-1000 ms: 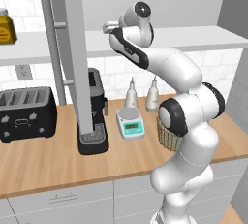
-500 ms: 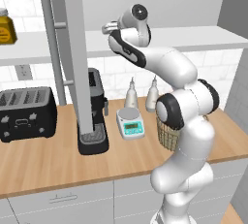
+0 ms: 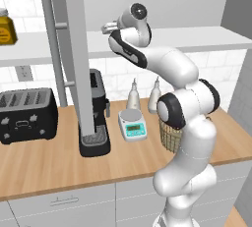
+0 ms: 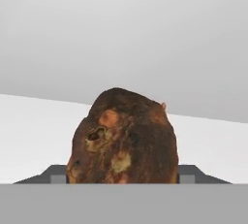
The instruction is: Open the cabinet, pick up the bread from the cabinet and place it in the basket. Then move the basket to the dining counter.
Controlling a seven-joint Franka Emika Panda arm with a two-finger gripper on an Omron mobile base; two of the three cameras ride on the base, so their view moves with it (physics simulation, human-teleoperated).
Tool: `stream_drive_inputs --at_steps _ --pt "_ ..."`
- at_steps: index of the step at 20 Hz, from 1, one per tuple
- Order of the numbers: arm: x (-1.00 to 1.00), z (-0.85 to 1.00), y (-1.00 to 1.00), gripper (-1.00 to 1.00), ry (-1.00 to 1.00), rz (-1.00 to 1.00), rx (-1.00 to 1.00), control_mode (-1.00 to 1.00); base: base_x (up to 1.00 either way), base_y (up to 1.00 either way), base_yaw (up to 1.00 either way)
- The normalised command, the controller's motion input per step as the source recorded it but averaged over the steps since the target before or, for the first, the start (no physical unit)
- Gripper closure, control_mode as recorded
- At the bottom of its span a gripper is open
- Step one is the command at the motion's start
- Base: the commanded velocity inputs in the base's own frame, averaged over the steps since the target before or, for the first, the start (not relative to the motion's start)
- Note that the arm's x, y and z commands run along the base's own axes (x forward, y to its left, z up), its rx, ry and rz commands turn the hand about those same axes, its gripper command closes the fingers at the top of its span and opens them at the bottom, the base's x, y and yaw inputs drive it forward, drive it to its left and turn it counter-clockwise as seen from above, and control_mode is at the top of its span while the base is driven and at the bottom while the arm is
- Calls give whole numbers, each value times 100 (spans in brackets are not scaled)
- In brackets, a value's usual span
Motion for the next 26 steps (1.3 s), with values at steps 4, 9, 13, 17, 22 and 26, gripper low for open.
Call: stream_drive_inputs --at_steps 4,9,13,17,22,26 --pt "-59 -31 -15 100 -4 0 0 -100 0 0 0" --pt "-100 -13 -42 100 -16 4 0 -100 0 0 0" --pt "-100 4 -34 100 -23 4 0 -100 0 0 0" --pt "-100 39 -31 100 -5 1 0 -100 0 0 0" --pt "-100 60 -27 100 26 0 0 -100 0 0 0" --pt "-100 43 -32 100 32 0 0 -100 0 0 0"
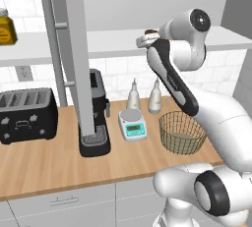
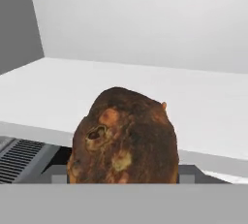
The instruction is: Open the cabinet, pick up the bread from the cabinet and place it in the basket. Then move the basket to the dining counter.
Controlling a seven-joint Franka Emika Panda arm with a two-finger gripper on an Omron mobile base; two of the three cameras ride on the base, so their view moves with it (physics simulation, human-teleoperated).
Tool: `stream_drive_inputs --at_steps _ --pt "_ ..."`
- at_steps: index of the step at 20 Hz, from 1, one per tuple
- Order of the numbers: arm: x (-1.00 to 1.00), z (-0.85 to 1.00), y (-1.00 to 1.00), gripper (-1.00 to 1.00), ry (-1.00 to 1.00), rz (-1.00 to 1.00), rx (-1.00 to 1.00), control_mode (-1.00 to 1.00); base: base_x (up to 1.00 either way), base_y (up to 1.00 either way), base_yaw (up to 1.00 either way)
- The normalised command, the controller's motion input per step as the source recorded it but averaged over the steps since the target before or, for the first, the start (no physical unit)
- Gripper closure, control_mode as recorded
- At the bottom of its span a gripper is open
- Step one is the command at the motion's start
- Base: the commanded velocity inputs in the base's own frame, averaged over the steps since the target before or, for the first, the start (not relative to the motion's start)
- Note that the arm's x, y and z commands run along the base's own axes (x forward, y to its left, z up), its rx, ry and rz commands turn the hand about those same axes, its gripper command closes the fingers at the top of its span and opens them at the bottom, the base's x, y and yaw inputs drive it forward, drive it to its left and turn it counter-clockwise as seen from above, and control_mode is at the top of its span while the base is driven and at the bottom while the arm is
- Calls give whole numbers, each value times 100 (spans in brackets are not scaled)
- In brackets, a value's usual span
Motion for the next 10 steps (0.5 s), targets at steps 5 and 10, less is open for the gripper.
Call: stream_drive_inputs --at_steps 5,10 --pt "-100 4 -46 100 13 0 0 -100 0 0 0" --pt "-100 -19 -34 100 2 -1 0 -100 0 0 0"
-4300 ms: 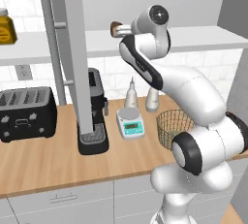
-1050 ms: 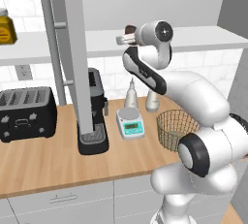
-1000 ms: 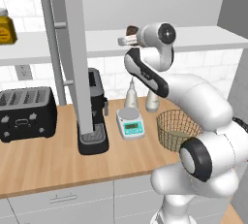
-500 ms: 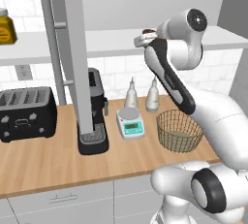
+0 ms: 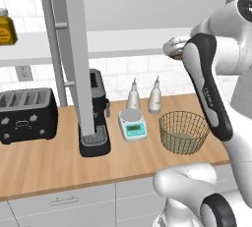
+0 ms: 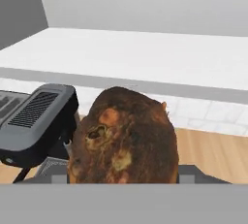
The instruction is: Open the cabinet, pick up the bread from the cabinet and place it in the basket. Then move the basket to the dining counter.
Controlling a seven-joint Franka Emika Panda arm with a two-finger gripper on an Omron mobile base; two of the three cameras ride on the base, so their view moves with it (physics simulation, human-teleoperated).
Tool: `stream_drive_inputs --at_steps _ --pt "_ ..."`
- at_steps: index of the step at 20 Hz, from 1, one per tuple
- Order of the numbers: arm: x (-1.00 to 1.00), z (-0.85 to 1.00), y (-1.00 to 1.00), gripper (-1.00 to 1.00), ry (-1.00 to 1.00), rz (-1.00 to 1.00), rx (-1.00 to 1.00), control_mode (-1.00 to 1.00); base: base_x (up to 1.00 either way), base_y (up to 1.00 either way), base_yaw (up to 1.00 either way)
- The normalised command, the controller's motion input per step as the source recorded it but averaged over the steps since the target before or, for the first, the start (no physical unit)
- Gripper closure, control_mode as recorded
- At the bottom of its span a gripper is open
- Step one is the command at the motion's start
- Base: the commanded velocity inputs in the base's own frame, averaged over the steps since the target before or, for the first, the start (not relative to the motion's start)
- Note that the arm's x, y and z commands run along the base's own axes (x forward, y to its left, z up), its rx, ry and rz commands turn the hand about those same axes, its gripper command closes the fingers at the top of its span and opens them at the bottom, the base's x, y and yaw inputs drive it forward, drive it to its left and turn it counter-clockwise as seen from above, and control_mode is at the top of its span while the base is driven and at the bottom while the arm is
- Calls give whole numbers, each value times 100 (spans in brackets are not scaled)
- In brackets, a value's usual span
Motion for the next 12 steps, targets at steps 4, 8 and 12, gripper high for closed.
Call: stream_drive_inputs --at_steps 4,8,12 --pt "-100 -53 -28 100 3 -7 0 -100 0 0 0" --pt "-99 -91 -37 100 20 -12 0 -100 0 0 0" --pt "-12 -100 -50 100 23 -13 0 -100 0 0 0"
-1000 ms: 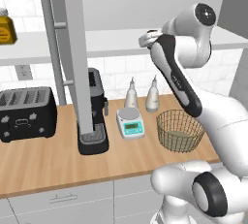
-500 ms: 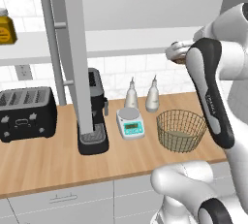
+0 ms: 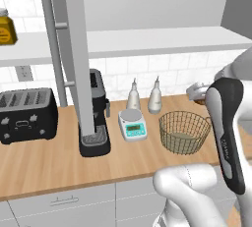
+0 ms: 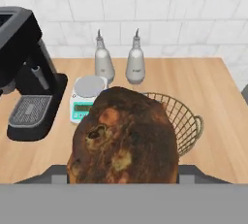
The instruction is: Open the cabinet, pick up the bread from the cabinet and place it in the basket. Then move the basket to the dining counter.
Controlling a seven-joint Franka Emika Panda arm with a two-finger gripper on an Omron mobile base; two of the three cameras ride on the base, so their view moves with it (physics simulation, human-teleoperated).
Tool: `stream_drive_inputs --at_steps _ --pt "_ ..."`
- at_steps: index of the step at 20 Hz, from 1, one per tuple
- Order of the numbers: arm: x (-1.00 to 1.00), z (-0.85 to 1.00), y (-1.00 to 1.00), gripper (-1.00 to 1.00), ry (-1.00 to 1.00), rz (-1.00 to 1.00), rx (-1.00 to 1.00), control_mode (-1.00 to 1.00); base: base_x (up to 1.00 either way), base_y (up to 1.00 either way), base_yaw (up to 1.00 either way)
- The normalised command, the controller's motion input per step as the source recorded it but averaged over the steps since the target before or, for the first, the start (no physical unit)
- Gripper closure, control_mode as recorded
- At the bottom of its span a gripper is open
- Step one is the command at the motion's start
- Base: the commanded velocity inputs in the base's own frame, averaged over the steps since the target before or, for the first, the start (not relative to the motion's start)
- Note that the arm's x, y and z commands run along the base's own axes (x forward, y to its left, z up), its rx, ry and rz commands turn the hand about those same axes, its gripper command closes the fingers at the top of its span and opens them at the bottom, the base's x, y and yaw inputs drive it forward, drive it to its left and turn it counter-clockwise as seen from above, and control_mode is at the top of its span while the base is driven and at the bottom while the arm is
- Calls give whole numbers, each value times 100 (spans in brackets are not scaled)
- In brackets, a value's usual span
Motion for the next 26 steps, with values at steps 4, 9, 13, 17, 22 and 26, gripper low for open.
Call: stream_drive_inputs --at_steps 4,9,13,17,22,26 --pt "35 -100 -52 100 12 -8 2 -100 0 0 0" --pt "75 -96 -25 100 3 -7 5 -100 0 0 0" --pt "77 -84 0 100 12 -9 5 -100 0 0 0" --pt "89 -67 -1 100 21 -8 3 -100 0 0 0" --pt "60 -53 -25 100 21 -2 1 -100 0 0 0" --pt "14 -35 -41 100 13 0 4 -100 0 0 0"
